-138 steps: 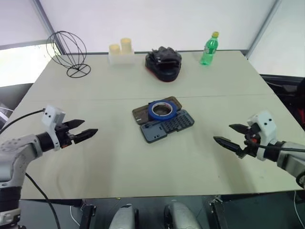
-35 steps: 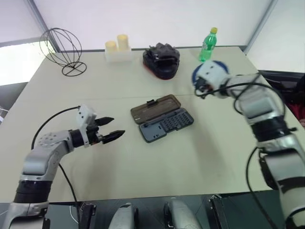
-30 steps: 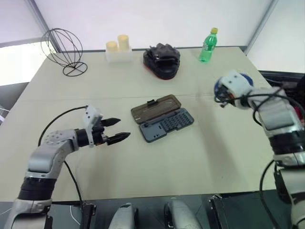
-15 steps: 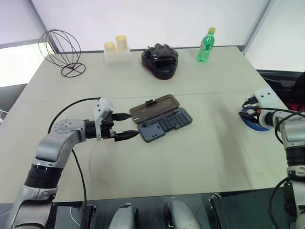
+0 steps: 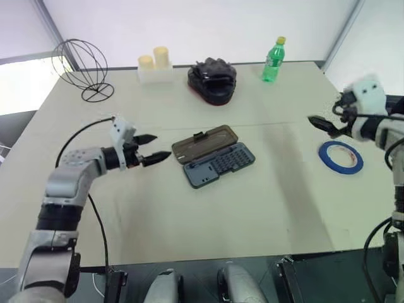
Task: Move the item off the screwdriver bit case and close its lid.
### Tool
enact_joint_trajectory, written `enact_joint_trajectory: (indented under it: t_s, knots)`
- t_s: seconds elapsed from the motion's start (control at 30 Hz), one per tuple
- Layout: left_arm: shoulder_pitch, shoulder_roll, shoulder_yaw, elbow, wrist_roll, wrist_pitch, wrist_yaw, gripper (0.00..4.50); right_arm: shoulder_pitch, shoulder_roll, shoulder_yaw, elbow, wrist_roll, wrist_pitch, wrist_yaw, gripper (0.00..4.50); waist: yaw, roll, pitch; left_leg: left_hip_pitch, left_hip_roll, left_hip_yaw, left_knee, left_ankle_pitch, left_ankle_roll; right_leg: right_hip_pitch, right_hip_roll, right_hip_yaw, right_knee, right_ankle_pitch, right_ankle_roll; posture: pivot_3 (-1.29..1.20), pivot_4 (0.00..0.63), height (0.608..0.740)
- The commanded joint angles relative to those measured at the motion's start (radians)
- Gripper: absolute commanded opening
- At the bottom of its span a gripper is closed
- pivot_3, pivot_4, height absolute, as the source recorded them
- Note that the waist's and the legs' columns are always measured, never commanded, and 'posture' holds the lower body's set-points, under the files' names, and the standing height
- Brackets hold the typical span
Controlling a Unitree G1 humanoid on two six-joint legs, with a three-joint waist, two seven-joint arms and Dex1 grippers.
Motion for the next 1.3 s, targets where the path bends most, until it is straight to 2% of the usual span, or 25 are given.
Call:
enact_joint_trajectory:
  t_s: [0.03,0.23,0.37,0.47,0.77,0.9,1.1,1.2,1.3]
  knots:
    - [-0.094,0.019,-0.025,0.135,0.071,-0.119,-0.072,4.50,0.058,0.069,0.023,-0.274,0.170,0.172,0.025,4.46,0.001,0.000,0.000,0.000,0.000,-0.001,0.000,0.000,0.000,0.000,0.000,-0.001,0.000,0.000,0.000,0.00,0.150,0.740]
    - [-0.329,-0.093,-0.143,0.568,0.250,-0.414,-0.154,4.50,0.126,0.176,0.071,-0.495,0.256,0.267,-0.063,4.46,0.032,0.000,0.000,-0.003,-0.003,-0.001,0.008,0.000,0.000,0.001,-0.003,-0.003,0.000,0.000,0.000,0.00,0.150,0.740]
    - [-0.464,-0.189,-0.166,0.832,0.338,-0.550,-0.115,4.50,0.127,0.235,0.080,-0.533,0.268,0.307,-0.147,4.46,0.031,-0.001,0.000,-0.005,-0.005,-0.002,0.012,-0.001,0.001,0.003,-0.004,-0.004,-0.001,0.000,0.000,0.00,0.150,0.740]
    - [-0.534,-0.251,-0.195,0.973,0.423,-0.610,-0.026,4.50,0.148,0.287,0.057,-0.601,0.294,0.350,-0.212,4.46,0.027,-0.001,0.000,-0.005,-0.005,-0.002,0.012,-0.001,0.002,0.004,-0.004,-0.003,-0.001,0.001,0.002,0.00,0.150,0.740]
    - [-0.605,-0.326,-0.167,1.091,0.509,-0.562,0.106,4.50,0.236,0.415,-0.015,-0.775,0.329,0.476,-0.384,4.46,0.022,-0.001,0.000,-0.005,-0.005,-0.003,0.012,-0.001,0.003,0.002,-0.004,-0.003,0.001,0.001,0.003,0.00,0.150,0.740]
    - [-0.606,-0.343,-0.132,1.108,0.510,-0.473,0.156,4.50,0.263,0.432,-0.048,-0.815,0.333,0.507,-0.423,4.46,0.024,-0.001,0.000,-0.005,-0.005,-0.003,0.012,-0.001,0.003,0.002,-0.004,-0.003,0.001,0.001,0.003,0.00,0.150,0.740]
    - [-0.582,-0.362,-0.096,1.114,0.532,-0.383,0.145,4.50,0.269,0.455,-0.068,-0.850,0.345,0.540,-0.460,4.46,0.023,-0.001,0.000,-0.005,-0.005,-0.003,0.012,-0.001,0.003,0.002,-0.004,-0.003,0.001,0.001,0.003,0.00,0.150,0.740]
    - [-0.570,-0.374,-0.096,1.114,0.550,-0.376,0.107,3.62,0.265,0.461,-0.086,-0.857,0.343,0.560,-0.473,4.50,0.024,-0.001,0.000,-0.004,-0.005,-0.003,0.012,-0.001,0.003,0.002,-0.004,-0.003,0.001,0.001,0.003,0.00,0.150,0.740]
    - [-0.561,-0.382,-0.110,1.113,0.577,-0.386,0.116,2.21,0.261,0.459,-0.103,-0.855,0.342,0.574,-0.477,4.50,0.025,-0.001,0.000,-0.004,-0.005,-0.003,0.012,-0.001,0.003,0.003,-0.004,-0.003,0.002,0.001,0.003,0.00,0.150,0.740]
